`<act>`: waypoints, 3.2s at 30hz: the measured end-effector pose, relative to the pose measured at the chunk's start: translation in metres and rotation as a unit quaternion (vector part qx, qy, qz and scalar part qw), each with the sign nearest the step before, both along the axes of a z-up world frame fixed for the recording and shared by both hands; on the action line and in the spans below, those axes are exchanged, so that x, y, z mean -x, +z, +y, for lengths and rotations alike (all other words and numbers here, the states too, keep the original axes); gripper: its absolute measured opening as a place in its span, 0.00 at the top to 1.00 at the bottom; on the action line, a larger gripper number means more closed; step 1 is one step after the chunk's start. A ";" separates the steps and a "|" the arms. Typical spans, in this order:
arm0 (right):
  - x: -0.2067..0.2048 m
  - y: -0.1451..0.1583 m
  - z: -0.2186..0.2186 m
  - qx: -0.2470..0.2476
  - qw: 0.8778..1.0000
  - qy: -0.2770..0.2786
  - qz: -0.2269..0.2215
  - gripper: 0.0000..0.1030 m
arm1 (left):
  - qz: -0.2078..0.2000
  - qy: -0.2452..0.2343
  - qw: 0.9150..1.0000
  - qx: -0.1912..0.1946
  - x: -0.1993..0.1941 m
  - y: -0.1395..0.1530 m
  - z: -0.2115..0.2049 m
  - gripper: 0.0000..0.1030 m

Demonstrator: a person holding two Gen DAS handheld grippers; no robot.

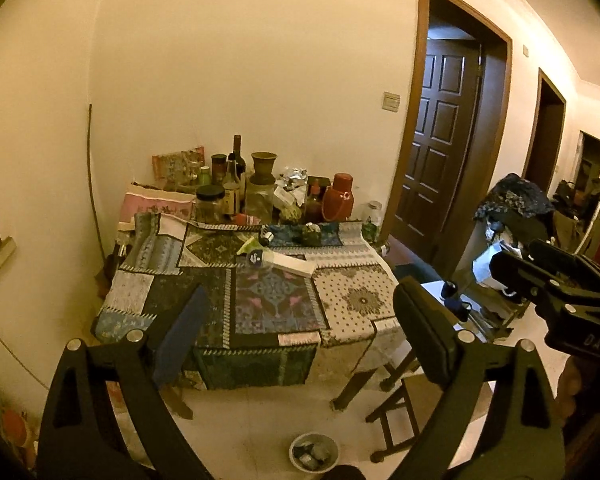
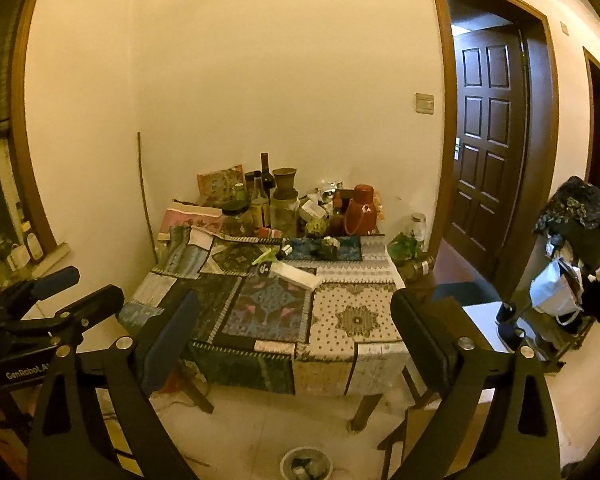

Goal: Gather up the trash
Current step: 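Raise both empty tools back up toward the cluttered table, then grasp the clear Lucky Cup container with the left tool while the right tool grasps the white paper strip, then carry the Lucky Cup container and white paper strip down toward the bin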

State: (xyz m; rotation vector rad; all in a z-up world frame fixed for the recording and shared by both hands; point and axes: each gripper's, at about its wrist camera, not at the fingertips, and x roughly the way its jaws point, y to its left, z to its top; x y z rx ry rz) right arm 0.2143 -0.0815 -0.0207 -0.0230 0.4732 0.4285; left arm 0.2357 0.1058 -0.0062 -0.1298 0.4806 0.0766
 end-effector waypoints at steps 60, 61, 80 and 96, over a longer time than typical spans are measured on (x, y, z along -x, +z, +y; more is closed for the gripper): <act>-0.400 -0.231 0.133 0.147 0.940 0.107 0.288 0.07 | 0.331 -0.034 0.942 0.049 -0.490 -0.300 0.132 0.25; -0.401 -0.235 0.137 0.152 0.937 0.120 0.290 0.07 | 0.328 -0.035 0.943 0.051 -0.490 -0.300 0.132 0.25; -0.410 -0.284 0.221 0.210 0.916 0.220 0.263 0.38 | 0.268 0.029 0.959 0.084 -0.426 -0.232 0.187 0.28; -0.377 -0.218 0.131 0.097 0.951 0.114 0.270 0.53 | 0.192 -0.004 0.979 0.067 -0.419 -0.165 0.125 0.28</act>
